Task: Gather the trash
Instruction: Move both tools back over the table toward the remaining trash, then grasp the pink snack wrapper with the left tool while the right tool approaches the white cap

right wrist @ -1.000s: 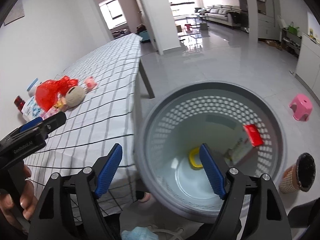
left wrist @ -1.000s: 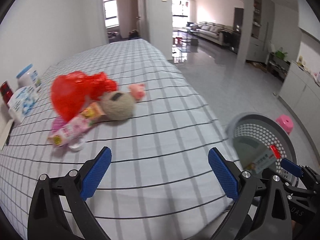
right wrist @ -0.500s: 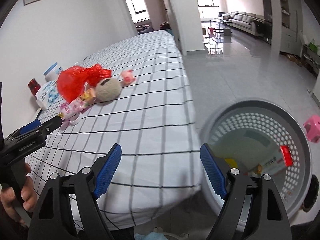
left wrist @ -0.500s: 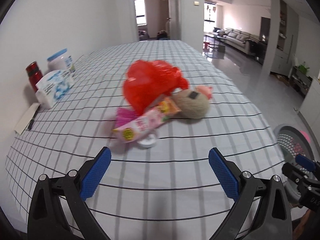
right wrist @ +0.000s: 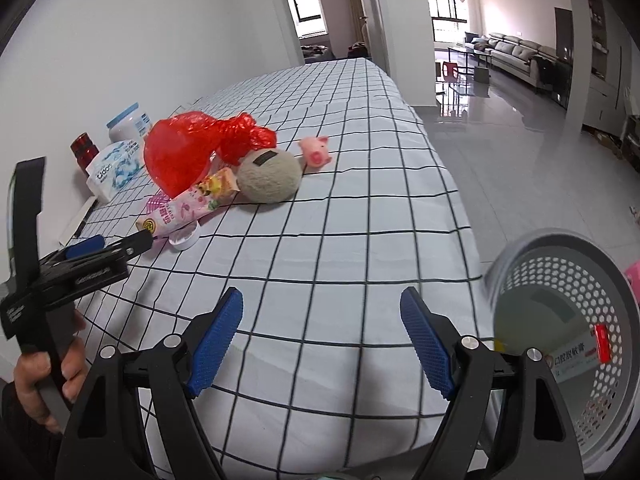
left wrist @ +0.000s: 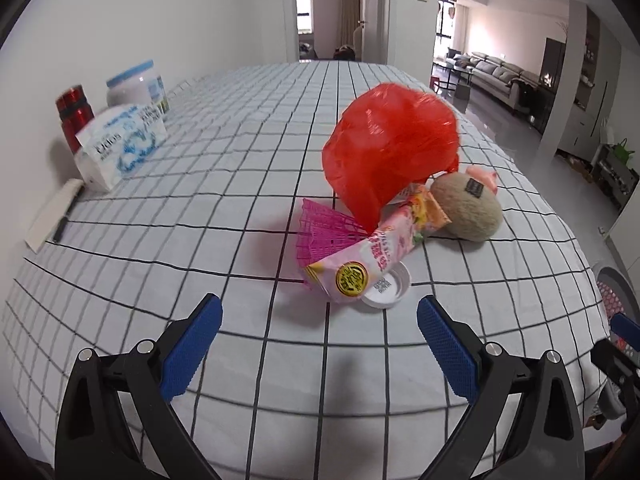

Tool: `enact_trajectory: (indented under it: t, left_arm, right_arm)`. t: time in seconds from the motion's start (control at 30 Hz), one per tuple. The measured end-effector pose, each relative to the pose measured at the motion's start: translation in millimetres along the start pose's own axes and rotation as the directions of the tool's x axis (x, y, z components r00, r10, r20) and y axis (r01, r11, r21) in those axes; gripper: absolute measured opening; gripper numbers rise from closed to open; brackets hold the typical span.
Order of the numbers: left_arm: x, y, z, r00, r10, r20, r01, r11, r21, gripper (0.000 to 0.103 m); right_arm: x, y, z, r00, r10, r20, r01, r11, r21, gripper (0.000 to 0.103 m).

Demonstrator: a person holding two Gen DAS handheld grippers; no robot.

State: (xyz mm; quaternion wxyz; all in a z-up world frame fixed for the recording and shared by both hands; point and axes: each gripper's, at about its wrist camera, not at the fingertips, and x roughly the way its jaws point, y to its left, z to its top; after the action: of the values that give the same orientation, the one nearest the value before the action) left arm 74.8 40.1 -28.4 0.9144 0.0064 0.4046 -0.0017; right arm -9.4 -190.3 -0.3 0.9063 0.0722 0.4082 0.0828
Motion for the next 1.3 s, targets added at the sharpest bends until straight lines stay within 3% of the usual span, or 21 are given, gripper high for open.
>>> enact_trajectory:
  t: [0.13,0.4,0.47,0.53,0.67,0.83,1.07,1.3]
  left_arm:
    - [18,1,6,1.0,-0.014,-0.026,0.013,1.0,-0.01,0.096]
    - [31,-11,20,1.0,-0.026,-0.008,0.027,0.999,0.017,0.093]
    - [33,-15,21,1.0,-0.024,-0.008,0.025,0.999,0.033,0.083]
    - [34,-18,21,0.999,-0.034,-0.018,0.035,0.999,0.04,0.067]
    - [33,-23,18,0.998,-0.065,-0.02,0.065,0.996,0.052,0.05]
    - [25,-25,15,0.993,-0.117,-0.024,0.118,0.992,0.052,0.023]
    - [6,-15,9,0.988,-0.157,-0.004,0.157,0.987,0.023,0.018]
    - [-20,2,-3,0.991,-0.126,0.049,0.126,0.992,0.012,0.016]
  right_arm:
    - [9,6,2,1.0,0.001,-0.017,-0.001,1.0,-0.007,0.077]
    - [21,10,2,0.999,0.01,-0.045,-0.011,1.0,-0.009,0.077]
    - [24,10,1,0.999,0.009,-0.051,-0.009,1.0,-0.011,0.077]
    - [27,9,0,0.998,0.008,-0.059,-0.008,1.0,-0.009,0.077]
    - [32,10,-2,0.997,0.007,-0.073,-0.008,1.0,-0.008,0.077]
    - [32,19,-2,0.997,0.014,-0.071,-0.016,1.0,-0.023,0.077]
    - [37,29,0,0.997,0.036,-0.074,-0.039,0.999,-0.03,0.077]
    - [45,47,8,0.995,0.067,-0.073,-0.072,0.996,-0.06,0.077]
